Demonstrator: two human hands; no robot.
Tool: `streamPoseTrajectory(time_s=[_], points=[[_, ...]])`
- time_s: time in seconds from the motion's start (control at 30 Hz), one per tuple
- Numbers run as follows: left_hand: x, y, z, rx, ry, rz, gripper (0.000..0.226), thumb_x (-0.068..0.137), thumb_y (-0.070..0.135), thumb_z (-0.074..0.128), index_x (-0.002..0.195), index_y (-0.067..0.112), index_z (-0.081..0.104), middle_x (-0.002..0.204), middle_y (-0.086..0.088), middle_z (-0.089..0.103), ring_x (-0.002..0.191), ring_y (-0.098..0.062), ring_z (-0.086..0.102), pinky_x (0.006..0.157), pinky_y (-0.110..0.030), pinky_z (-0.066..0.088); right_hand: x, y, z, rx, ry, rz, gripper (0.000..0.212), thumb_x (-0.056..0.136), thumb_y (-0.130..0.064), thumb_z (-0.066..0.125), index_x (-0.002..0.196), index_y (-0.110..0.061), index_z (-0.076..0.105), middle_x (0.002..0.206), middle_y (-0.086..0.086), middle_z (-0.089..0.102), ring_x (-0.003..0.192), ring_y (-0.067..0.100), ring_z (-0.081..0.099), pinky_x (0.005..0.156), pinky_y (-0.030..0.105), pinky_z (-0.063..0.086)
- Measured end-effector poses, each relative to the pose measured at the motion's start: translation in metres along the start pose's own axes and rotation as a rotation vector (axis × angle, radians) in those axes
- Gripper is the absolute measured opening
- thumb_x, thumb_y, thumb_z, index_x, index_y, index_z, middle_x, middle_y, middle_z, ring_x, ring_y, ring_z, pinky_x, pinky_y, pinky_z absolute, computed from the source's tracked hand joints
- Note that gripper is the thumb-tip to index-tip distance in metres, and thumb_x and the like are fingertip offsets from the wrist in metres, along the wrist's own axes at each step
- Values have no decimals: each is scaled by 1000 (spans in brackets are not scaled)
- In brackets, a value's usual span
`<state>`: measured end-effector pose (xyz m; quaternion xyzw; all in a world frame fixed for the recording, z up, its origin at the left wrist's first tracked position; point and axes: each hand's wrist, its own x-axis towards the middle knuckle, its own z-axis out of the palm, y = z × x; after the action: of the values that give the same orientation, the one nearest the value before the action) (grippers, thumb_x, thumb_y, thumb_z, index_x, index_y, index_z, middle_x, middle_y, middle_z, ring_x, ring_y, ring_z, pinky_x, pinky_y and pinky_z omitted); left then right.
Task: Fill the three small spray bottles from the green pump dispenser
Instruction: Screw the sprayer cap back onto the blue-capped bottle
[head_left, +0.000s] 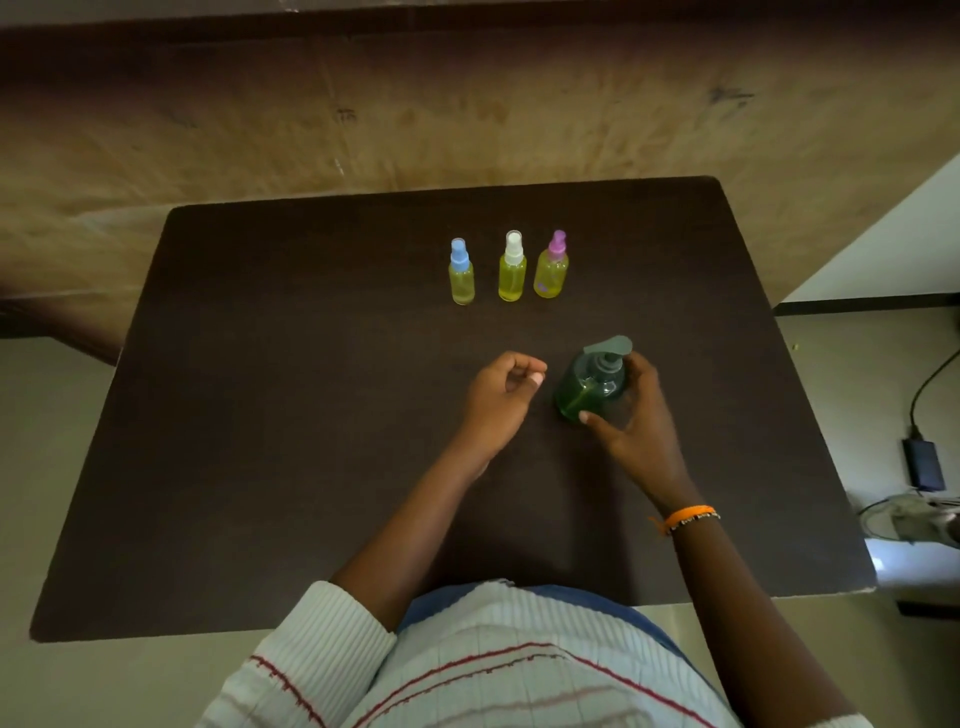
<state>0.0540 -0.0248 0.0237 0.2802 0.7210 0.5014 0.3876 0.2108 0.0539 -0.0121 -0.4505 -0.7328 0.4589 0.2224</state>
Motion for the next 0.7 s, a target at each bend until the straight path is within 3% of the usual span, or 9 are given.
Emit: streamPoseTrajectory(time_s=[0.17, 0.3, 0.57, 0.7], points=[[-2, -2, 3, 25, -28, -21, 12, 92, 10, 54, 96, 17, 63, 97, 1, 63, 85, -3, 55, 70, -6, 42, 5, -1, 11, 32, 28, 48, 86, 71, -6, 83, 142, -13, 36, 137, 6, 54, 123, 14, 52, 101, 24, 42], [-2, -1, 3, 33, -31, -29, 12, 92, 11, 53, 97, 17, 63, 98, 2, 63, 87, -5, 56, 70, -6, 42, 6, 2, 15, 32, 92, 14, 81, 69, -7, 84, 138, -10, 42, 133, 8, 57, 119, 14, 55, 101, 27, 45], [4, 4, -10, 22, 64, -50, 14, 92, 12, 54, 92, 25, 61, 98, 5, 64, 89, -5, 58, 75, -14, 43, 28, -3, 20, 27, 128, -33, 79, 68, -9, 86, 136, -9, 45, 129, -2, 55, 115, 7, 51, 92, 2, 37], [5, -2, -11, 37, 93, -66, 16, 92, 11, 55, 90, 26, 61, 95, 6, 64, 90, -8, 58, 77, -17, 45, 49, -10, 20, 53, 162, -20, 81, 68, -11, 86, 137, -9, 44, 131, 7, 59, 118, 16, 56, 100, 26, 46]])
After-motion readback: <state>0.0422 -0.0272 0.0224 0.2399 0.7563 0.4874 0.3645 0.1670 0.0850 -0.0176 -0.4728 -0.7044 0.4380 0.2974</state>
